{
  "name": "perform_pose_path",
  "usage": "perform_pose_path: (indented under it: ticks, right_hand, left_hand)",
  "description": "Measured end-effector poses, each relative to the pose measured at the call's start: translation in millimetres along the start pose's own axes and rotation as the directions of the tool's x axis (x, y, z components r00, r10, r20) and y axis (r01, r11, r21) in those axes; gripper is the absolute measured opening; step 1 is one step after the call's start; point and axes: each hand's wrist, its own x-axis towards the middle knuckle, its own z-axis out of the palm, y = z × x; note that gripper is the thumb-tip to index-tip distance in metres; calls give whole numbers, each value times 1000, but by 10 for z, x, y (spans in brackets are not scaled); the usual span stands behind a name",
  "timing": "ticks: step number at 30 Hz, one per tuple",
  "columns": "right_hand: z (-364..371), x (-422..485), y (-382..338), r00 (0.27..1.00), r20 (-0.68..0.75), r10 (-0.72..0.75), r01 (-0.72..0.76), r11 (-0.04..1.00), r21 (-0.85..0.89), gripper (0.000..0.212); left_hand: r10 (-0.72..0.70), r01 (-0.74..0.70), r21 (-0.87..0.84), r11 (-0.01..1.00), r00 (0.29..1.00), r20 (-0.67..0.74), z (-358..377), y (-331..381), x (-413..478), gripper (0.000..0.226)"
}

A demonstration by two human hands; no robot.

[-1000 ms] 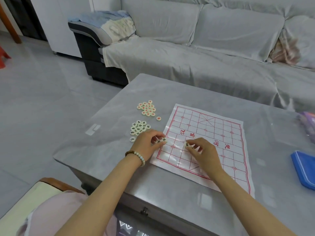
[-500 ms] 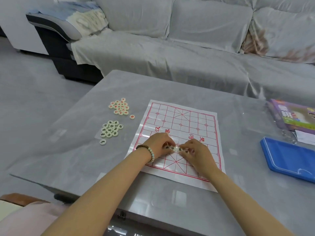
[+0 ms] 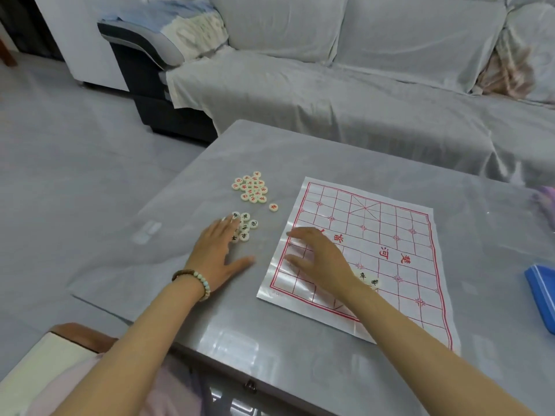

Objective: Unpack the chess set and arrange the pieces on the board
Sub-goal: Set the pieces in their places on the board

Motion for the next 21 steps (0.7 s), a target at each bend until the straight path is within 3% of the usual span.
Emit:
perform_pose_path:
  ticks: [5, 10, 21]
  right_hand:
    - [313, 434, -299, 986, 165, -30, 39, 998, -53, 59]
    - [383, 588, -430, 992, 102, -79, 87, 993, -81, 47]
    - [449, 510, -472, 981, 147, -123, 125, 992, -5, 21]
  left_hand:
    - [-89, 89, -106, 990, 996, 1, 31, -144, -31, 80]
    - [-137, 121, -92, 988, 973, -188, -8, -200, -27, 54]
    - [-53, 24, -180, 983, 986, -160, -58, -293, -90, 28]
